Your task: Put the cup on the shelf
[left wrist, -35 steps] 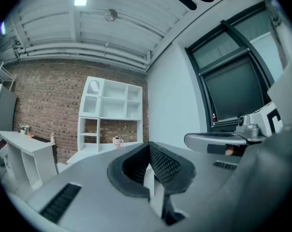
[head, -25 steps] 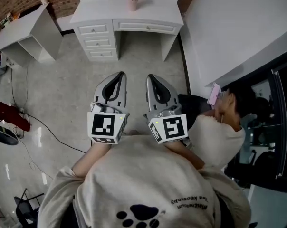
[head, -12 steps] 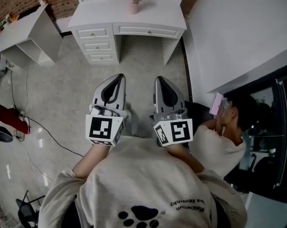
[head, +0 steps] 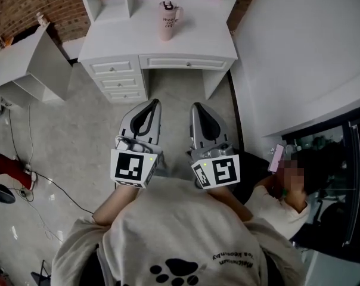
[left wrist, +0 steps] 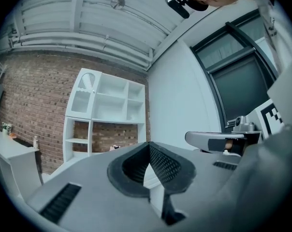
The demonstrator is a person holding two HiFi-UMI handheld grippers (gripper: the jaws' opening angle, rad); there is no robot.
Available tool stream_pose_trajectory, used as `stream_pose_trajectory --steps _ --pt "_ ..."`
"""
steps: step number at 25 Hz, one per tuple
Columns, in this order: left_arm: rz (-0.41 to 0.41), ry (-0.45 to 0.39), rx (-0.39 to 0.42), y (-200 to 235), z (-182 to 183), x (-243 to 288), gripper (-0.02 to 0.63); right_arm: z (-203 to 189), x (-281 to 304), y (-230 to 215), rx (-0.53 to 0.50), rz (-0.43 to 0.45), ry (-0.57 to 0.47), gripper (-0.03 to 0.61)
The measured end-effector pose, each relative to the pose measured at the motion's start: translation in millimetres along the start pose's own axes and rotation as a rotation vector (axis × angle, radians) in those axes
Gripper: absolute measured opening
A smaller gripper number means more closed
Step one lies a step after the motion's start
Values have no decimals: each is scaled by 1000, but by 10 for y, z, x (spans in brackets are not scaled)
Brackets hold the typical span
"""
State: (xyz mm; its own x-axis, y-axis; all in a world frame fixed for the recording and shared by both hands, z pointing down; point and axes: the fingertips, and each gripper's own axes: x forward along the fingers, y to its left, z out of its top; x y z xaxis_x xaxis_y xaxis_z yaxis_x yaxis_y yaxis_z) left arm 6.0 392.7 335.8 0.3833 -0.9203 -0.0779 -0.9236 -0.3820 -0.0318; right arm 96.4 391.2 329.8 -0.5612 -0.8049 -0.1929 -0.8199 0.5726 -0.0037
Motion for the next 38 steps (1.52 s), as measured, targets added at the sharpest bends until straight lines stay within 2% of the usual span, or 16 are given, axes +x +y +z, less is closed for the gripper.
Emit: stream_pose_trajectory --steps 5,8,13,23,34,38 --pt "-51 14 -20 376 -97 443 8 -156 482 -189 1 -80 10 9" --pt "-68 14 -33 530 -145 607 8 -204 680 -233 -4 -98 19 9" --pt "-67 32 -66 699 -253 729 8 -306 908 -225 -7 -91 39 9" --pt "-47 34 -72 924 -397 1030 8 -476 1283 -348 5 -60 47 9" --pt "-3 84 -90 1222 -556 1841 8 -736 1995 -888 19 -3 81 9" --pt "8 56 -81 1355 -538 2216 8 -779 2343 -1134 17 27 81 9"
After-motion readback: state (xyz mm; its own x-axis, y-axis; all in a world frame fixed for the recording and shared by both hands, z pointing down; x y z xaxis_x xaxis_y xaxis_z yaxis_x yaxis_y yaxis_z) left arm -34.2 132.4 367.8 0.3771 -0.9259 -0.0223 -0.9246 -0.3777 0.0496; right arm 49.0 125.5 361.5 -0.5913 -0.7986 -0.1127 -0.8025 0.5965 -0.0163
